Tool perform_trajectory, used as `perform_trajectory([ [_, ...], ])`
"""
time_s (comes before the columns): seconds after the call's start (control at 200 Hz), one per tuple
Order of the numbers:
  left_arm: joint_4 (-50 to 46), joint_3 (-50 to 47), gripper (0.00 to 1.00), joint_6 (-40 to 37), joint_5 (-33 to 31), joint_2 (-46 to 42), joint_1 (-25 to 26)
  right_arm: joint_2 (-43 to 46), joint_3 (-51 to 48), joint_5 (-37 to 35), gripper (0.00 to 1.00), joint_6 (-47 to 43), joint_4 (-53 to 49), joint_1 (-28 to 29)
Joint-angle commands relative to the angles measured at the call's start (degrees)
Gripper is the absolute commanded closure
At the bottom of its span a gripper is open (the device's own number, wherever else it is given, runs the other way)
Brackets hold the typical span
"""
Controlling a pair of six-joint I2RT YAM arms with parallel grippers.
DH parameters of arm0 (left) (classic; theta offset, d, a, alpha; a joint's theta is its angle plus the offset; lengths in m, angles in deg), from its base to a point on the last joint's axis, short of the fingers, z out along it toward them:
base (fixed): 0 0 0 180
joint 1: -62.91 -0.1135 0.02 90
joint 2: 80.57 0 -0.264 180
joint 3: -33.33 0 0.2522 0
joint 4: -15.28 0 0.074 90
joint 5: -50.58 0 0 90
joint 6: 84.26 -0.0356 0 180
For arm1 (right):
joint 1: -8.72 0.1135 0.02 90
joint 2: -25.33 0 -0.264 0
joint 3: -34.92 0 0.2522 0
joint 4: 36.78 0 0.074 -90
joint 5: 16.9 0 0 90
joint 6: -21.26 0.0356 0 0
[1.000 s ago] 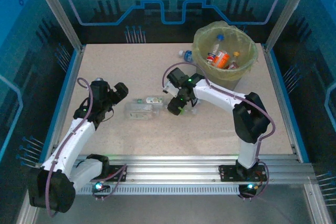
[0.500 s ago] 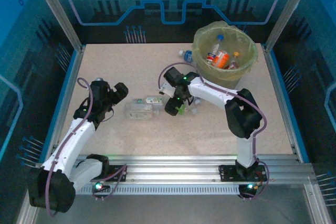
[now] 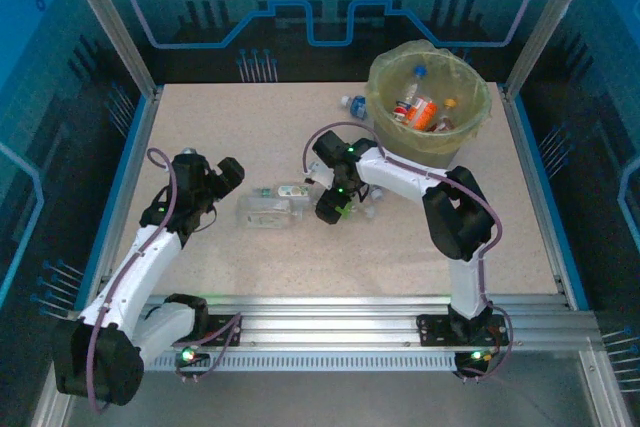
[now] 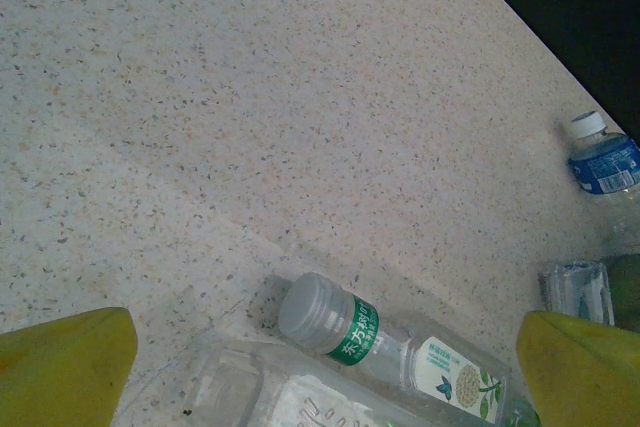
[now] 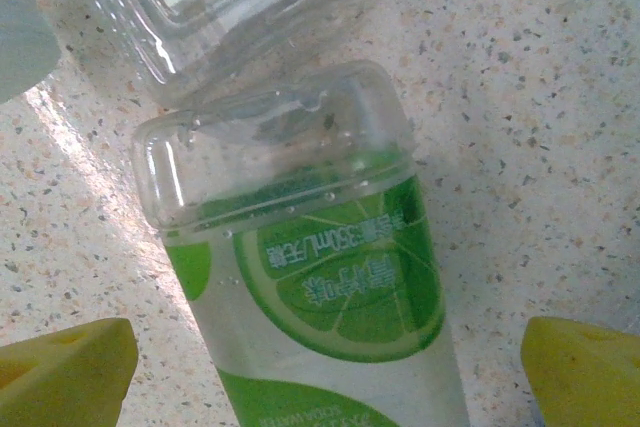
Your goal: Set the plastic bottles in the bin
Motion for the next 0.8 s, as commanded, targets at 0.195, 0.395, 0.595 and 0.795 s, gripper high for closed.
perform_trajectory([
  [0.195,-0.64,0.27,0.01,-0.13,-1.00,0.18,-0.70,-2.55,-1.45,1.99,0.06,2.57,0.42,-0.74],
  [0.395,-0.54,0.18,0.01,-0.13,-1.11,0.22,-0.70,-4.14,-1.53,0.76,0.11,3.98,1.35,-0.83],
  [0.595,-0.25,0.09,0.01,-0.11,-0.95,0.40,-0.70,-6.12,-1.37,-0.38,0.16,5.26,1.66,-1.09],
  [0.795,-0.27,-0.10,0.01,-0.22,-1.01,0.31,-0.71,-6.57,-1.57,-0.67,0.29,6.11,2.00,-1.18],
])
